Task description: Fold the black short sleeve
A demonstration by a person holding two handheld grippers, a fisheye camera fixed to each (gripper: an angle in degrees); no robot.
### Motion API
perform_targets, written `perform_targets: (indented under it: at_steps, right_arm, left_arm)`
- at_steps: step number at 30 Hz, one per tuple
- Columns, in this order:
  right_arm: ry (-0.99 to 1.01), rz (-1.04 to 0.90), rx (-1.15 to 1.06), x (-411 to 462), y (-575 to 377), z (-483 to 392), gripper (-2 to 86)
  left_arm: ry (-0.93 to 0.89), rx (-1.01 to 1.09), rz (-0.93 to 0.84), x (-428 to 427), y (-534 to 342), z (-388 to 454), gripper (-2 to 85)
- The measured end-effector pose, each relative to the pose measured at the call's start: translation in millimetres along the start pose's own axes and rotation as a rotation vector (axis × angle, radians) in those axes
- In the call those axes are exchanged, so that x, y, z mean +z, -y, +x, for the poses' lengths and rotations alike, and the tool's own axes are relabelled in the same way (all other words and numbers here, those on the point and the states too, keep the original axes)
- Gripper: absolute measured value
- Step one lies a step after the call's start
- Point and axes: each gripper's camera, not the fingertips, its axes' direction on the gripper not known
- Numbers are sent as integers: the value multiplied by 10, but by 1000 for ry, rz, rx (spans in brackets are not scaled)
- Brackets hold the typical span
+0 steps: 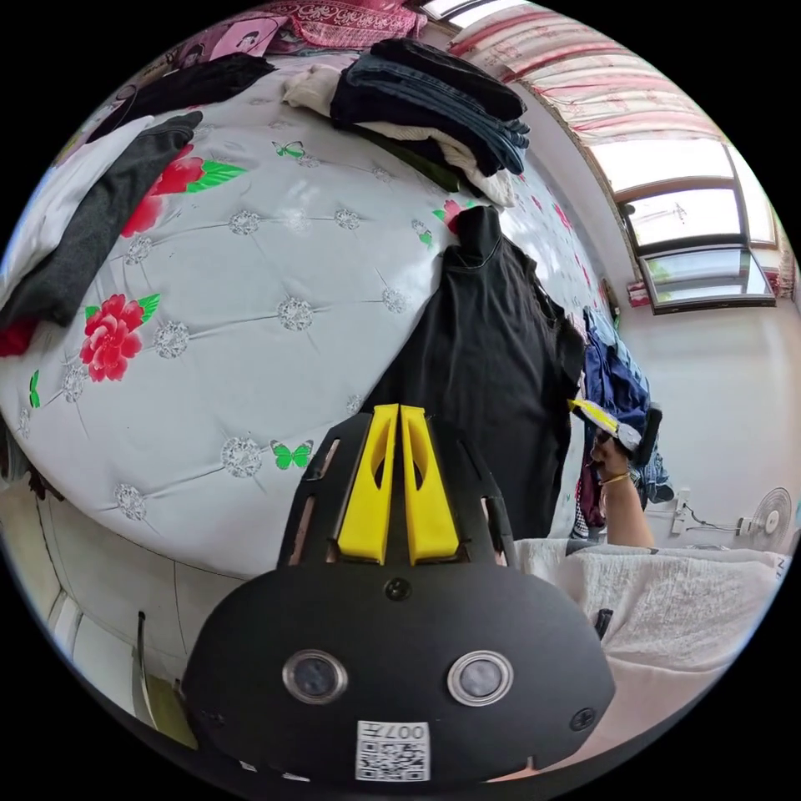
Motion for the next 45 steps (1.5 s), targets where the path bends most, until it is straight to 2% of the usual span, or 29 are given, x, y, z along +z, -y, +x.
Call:
perform_targets:
  at_steps: [5,16,18,20,21,24,27,29,35,39,41,44,45]
  right_arm:
    - [58,-14,-9,311,39,-363,28]
    - [176,190,64,94,233,-593,59]
    - [191,183,71,140,249,-654,61]
    - [203,183,58,177,270,-710,65]
    - [196,182,49,191,314,-734,67]
    - [177,219,8,116,584,-772,73]
    - [157,292,-83,-25,1046,-879,78]
    - [141,306,-158,-18,1395,-1000,81]
    - [112,85,-437,735,2567,-1576,80]
    - [-64,-189,-577,1601,2909,-1843,54]
    - [-100,-173,-582,1664,2922,-1771,32]
    - [265,103,-352,1051,3024,-1176,13]
    - [479,259,-198,805,3022,-749,10]
  left_arm:
    - [-66,-15,46,94,410,-217,35]
    - [-272,-16,21,942,1801,-303,84]
    - [-286,-28,-7,1118,1957,-301,84]
    - [-376,-61,-4,1282,2079,-308,69]
    - [-395,-35,5,1316,2096,-213,28]
    - [-297,137,34,1323,2001,231,-2]
    - [24,510,96,1426,1484,1134,-7]
    - [122,625,115,1574,1230,1398,-7]
    - [143,639,65,2002,1076,1348,-5]
    - [120,625,59,2040,1157,1198,-4]
    - [123,610,69,1995,1197,1110,-4]
    - [90,545,147,1732,1258,812,1]
    - [86,497,202,1594,1285,614,4]
